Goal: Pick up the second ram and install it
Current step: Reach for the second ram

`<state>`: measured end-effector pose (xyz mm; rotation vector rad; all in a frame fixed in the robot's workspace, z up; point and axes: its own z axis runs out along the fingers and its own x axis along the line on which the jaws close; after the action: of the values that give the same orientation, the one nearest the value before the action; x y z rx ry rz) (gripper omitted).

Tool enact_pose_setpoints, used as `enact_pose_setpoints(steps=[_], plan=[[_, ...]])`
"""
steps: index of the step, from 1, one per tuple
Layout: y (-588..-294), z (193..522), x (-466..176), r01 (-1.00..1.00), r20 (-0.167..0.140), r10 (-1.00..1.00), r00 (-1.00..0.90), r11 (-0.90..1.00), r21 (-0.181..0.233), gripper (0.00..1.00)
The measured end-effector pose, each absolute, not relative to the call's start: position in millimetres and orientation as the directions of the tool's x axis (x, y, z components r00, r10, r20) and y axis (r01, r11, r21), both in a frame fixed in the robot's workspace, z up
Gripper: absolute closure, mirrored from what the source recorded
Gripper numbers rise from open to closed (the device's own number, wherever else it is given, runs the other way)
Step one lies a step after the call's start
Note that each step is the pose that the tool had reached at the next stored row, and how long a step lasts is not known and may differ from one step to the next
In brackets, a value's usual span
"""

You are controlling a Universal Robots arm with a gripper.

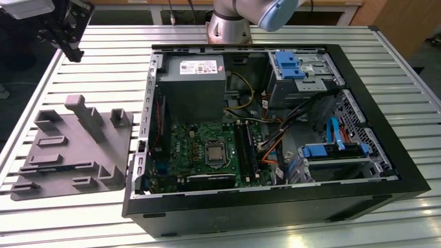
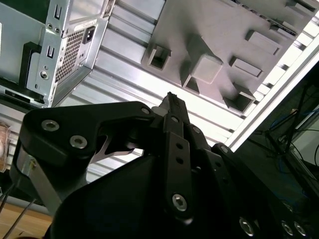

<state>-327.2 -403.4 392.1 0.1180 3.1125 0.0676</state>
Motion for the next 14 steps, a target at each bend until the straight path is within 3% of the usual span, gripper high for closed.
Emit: enact_pose_setpoints(steps=[14], plan=[[-406, 391, -340, 0.075, -0.024, 0.076, -0.997, 0.996, 0.044, 0.89]])
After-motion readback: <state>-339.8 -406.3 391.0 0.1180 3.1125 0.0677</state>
